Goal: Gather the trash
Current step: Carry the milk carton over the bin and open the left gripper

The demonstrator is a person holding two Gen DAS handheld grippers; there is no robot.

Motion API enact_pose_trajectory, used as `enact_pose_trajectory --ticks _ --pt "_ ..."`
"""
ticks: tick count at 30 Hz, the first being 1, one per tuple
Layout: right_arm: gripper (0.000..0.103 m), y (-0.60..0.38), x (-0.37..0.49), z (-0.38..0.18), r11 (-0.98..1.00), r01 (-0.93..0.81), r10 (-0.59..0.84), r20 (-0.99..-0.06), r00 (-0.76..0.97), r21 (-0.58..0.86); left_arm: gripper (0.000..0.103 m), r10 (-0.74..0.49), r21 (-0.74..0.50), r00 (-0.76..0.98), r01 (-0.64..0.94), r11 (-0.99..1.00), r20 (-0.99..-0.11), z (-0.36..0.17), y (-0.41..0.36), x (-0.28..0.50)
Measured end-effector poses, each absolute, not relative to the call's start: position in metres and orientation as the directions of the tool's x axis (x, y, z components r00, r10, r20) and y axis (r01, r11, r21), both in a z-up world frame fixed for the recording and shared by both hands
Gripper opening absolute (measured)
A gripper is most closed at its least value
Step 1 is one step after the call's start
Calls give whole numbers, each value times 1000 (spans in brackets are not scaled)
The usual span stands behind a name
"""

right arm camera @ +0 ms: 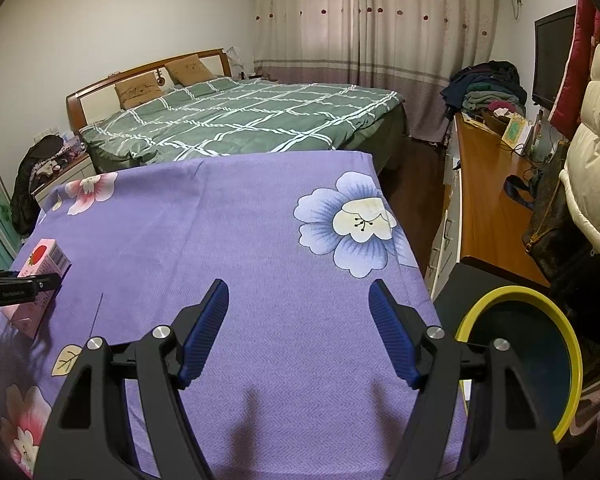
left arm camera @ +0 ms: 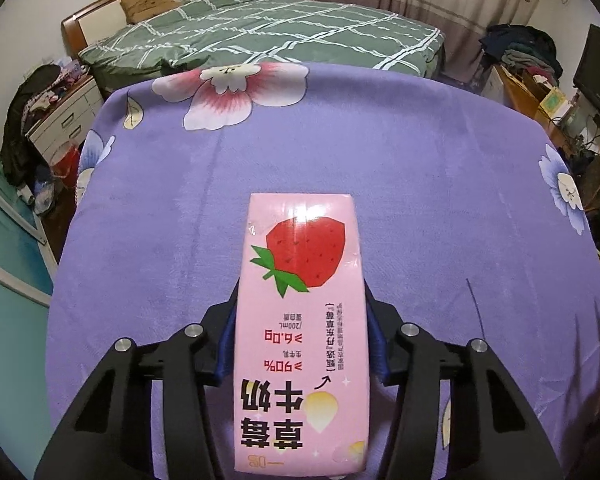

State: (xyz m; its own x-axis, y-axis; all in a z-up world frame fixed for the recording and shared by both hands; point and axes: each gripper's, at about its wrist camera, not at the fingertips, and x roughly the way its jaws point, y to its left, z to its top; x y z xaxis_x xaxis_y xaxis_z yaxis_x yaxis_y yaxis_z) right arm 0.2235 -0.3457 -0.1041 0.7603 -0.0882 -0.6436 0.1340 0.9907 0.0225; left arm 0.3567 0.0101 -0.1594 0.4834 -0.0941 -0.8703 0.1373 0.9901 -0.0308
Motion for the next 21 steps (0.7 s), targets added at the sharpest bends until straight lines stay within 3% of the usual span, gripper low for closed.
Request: enact_pose_trajectory --ticks 11,21 --pt "69 -360 216 -95 988 155 -100 -635 766 30 51 -161 -35 531 239 970 -832 -123 -35 331" --pt "69 -430 141 -85 964 265 -189 -617 764 32 51 -263 -27 537 407 913 -802 -91 -128 308"
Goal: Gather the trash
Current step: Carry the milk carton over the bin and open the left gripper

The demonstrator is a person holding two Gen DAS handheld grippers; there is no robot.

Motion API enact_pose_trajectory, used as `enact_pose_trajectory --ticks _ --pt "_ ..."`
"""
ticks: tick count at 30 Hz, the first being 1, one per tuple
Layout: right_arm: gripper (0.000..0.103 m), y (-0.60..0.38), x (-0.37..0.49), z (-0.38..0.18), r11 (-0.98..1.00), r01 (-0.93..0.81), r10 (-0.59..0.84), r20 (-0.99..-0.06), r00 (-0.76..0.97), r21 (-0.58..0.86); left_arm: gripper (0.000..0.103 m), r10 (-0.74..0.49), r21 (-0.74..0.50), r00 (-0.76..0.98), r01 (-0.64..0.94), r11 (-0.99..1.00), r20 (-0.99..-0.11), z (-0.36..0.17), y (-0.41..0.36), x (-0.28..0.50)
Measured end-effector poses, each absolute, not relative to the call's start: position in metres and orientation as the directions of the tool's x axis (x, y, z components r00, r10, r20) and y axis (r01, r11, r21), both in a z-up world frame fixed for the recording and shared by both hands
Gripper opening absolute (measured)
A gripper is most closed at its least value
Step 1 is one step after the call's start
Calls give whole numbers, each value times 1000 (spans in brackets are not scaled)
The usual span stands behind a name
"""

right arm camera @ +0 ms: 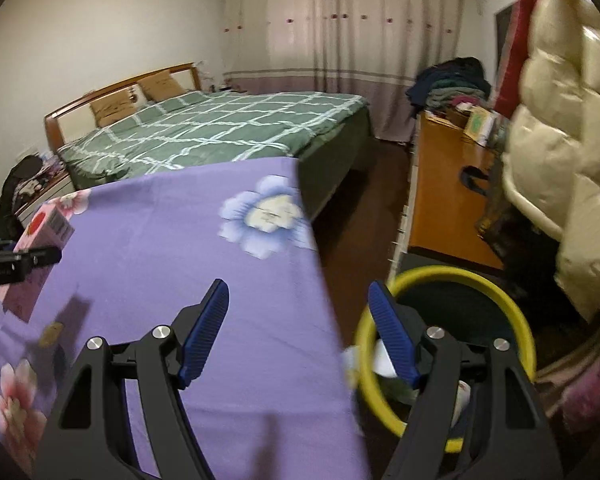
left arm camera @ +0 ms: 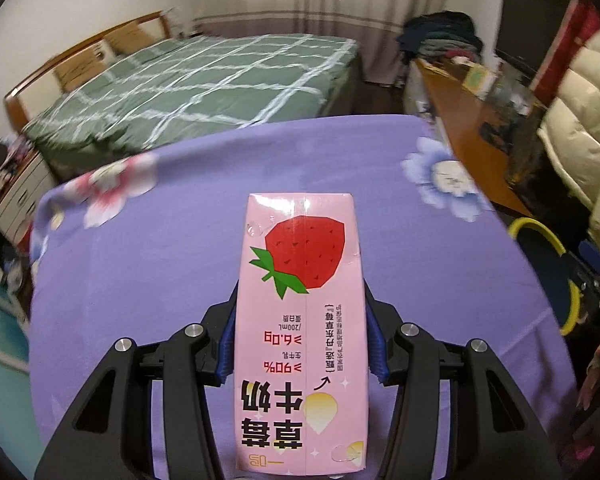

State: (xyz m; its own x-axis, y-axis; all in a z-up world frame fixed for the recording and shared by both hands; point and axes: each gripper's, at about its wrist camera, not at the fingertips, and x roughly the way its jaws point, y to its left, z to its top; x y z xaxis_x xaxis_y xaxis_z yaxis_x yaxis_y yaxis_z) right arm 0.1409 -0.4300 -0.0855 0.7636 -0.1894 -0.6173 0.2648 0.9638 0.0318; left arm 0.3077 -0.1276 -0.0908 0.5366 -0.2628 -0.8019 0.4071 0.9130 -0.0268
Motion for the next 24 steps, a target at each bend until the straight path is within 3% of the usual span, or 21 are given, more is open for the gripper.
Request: enact_pose_trajectory --ticks 15,24 --pt "69 -544 30 -94 854 518 -390 -619 682 33 51 -444 -34 419 696 718 -792 -74 -334 249" --pt "69 -582 -1 -100 810 584 -426 -629 651 55 51 -503 -73 290 808 584 -814 -91 -454 211"
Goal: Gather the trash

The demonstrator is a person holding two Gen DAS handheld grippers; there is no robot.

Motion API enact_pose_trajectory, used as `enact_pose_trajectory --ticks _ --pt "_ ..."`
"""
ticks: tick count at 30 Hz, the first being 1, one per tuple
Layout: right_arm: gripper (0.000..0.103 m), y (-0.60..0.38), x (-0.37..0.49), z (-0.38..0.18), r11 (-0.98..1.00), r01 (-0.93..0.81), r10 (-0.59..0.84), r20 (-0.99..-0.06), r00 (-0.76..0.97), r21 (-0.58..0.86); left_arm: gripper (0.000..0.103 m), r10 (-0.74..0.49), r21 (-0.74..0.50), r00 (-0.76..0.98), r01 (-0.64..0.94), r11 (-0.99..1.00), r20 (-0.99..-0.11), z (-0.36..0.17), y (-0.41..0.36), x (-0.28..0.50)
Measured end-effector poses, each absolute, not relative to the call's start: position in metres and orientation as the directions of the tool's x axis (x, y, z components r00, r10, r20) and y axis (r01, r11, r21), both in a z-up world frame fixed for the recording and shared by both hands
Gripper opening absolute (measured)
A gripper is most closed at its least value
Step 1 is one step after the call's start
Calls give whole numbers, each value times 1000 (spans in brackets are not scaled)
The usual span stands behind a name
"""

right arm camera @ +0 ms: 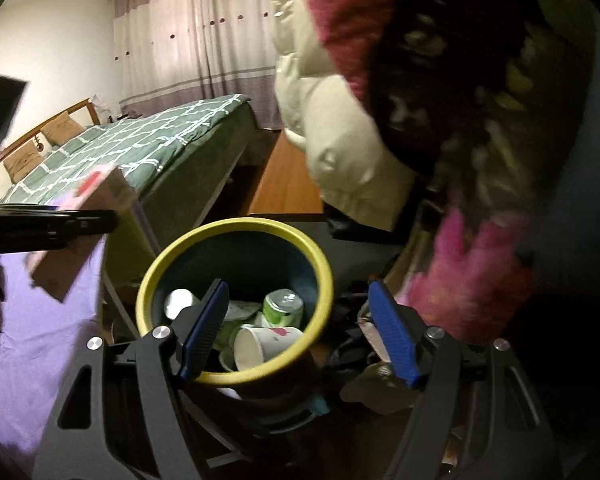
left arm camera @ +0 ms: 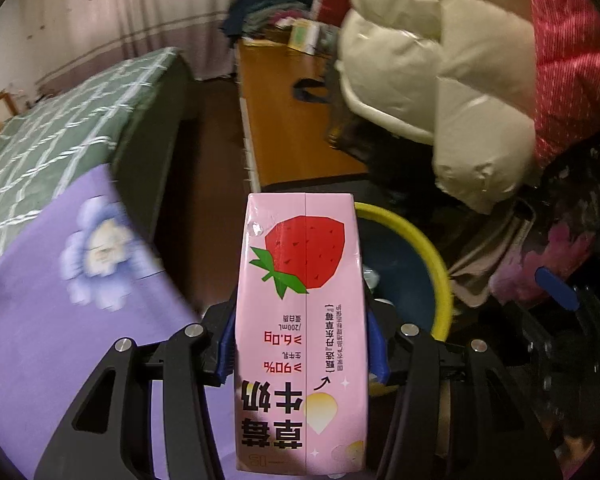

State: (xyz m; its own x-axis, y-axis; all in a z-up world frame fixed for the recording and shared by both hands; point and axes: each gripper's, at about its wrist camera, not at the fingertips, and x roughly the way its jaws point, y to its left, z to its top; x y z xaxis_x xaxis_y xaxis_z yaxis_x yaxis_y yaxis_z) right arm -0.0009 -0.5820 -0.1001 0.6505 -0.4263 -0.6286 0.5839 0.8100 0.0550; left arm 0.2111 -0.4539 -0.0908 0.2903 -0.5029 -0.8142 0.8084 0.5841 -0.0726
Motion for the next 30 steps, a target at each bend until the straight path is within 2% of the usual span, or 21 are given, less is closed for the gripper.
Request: enact_pose_trajectory --ticks 6,12,13,14,16,18,19,25,30 --pt "69 -595 -13 -105 791 609 -436 -635 637 67 51 -467 -60 250 831 553 -848 -118 -511 203" --pt "70 -592 -12 -106 795 603 -429 -640 638 68 51 -454 -63 244 825 561 -857 -133 -531 209" --pt "70 -589 -9 -106 796 601 -428 -640 638 67 56 -453 -57 252 822 566 -855 -134 -532 210" --pt "70 -587 -8 -106 798 599 -426 -641 639 67 74 -451 -49 264 818 573 -853 -134 -533 211" --pt "70 -584 -8 -106 803 592 -420 -640 644 68 88 -463 -48 291 804 592 -837 -126 -520 212" --pt "71 -583 -9 -106 807 586 -413 -639 649 73 90 -485 -58 297 804 592 -823 -113 -500 210" --pt "72 -581 -8 -106 810 581 -407 -640 651 75 95 -496 -62 302 805 591 -814 -106 -490 208" --pt "73 -565 -1 -107 834 543 -367 -641 674 94 98 -552 -25 445 763 646 -705 -56 -392 185" --pt "73 -542 6 -100 864 496 -336 -631 699 89 98 -530 -12 585 665 747 -614 -31 -303 168"
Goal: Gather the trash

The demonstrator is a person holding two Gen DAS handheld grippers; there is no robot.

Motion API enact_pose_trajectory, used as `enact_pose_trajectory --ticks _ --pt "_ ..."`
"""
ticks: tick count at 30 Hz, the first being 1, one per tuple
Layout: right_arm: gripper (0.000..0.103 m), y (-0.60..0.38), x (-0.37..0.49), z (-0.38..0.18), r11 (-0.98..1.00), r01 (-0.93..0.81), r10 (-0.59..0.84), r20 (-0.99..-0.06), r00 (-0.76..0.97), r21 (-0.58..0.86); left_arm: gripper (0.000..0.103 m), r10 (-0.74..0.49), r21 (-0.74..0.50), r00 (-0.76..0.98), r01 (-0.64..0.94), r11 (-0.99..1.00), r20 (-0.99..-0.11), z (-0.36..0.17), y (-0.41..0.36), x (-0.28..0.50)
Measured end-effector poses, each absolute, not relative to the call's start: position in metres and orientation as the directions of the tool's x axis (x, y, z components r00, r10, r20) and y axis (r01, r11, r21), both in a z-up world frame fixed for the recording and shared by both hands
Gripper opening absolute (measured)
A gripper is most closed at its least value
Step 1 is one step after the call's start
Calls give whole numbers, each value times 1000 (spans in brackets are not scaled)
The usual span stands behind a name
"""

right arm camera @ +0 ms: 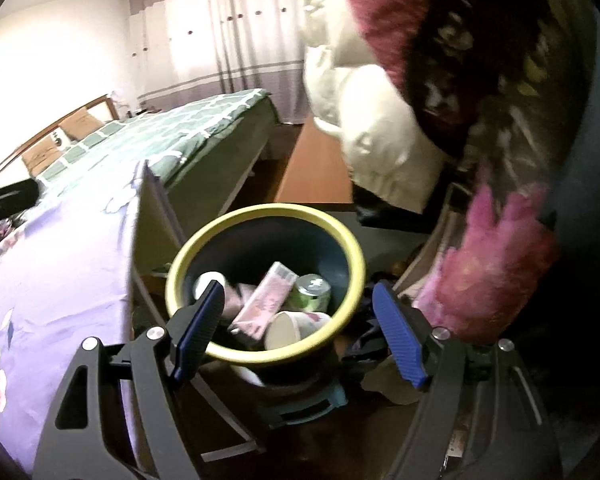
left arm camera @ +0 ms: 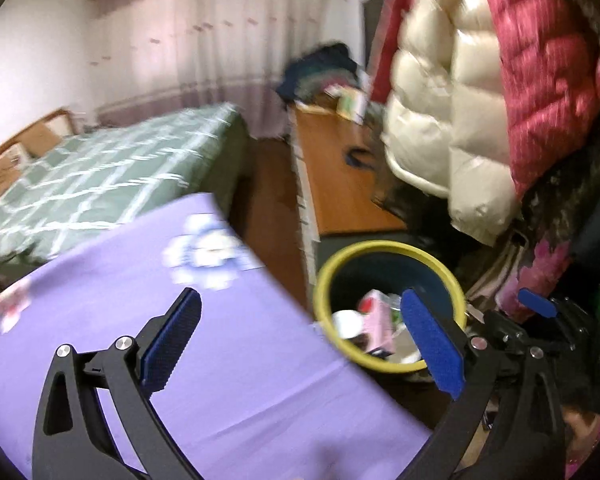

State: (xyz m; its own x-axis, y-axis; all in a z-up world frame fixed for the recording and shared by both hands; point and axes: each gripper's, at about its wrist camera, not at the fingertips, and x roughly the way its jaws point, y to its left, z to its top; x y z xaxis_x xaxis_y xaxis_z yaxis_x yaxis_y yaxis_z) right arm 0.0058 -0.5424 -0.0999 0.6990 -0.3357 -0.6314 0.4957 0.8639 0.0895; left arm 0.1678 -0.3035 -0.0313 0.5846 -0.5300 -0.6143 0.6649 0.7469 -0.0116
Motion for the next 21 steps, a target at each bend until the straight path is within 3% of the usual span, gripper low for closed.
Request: enact_pose_trajectory --ticks 12,21 --pt "81 -465 4 -54 941 333 -251 -537 806 59 98 -235 -28 848 252 967 -474 -4 -71 97" --pt "85 -421 -13 -41 968 250 -198 -508 839 37 98 -161 -58 901 151 987 -403 2 12 27"
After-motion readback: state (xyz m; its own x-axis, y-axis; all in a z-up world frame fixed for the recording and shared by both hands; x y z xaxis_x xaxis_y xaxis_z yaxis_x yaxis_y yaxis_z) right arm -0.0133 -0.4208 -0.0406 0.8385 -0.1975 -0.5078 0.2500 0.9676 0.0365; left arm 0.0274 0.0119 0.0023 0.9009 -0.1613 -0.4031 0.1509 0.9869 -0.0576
